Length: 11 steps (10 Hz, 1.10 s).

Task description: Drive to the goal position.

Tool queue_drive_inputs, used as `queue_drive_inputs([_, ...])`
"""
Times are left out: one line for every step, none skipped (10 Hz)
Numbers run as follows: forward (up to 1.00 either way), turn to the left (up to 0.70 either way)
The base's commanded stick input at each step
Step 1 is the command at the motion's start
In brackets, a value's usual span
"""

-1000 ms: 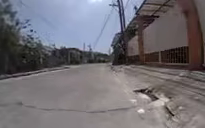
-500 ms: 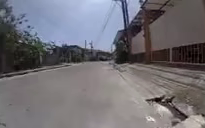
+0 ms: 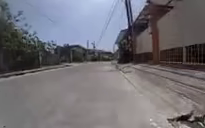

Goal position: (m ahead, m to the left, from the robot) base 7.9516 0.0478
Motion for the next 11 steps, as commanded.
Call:
queue_drive_inputs([1.0, -0.35])
queue_drive_inputs([1.0, -0.11])
queue_drive_inputs([1.0, 0.05])
queue_drive_inputs([1.0, 0.05])
queue_drive_inputs([1.0, 0.05])
queue_drive_inputs([1.0, 0.05])
queue_drive_inputs([1.0, 0.05])
queue_drive_inputs([1.0, 0.05])
queue_drive_inputs([1.0, 0.05])
queue_drive_inputs([1.0, -0.17])
queue_drive_inputs([1.0, -0.19])
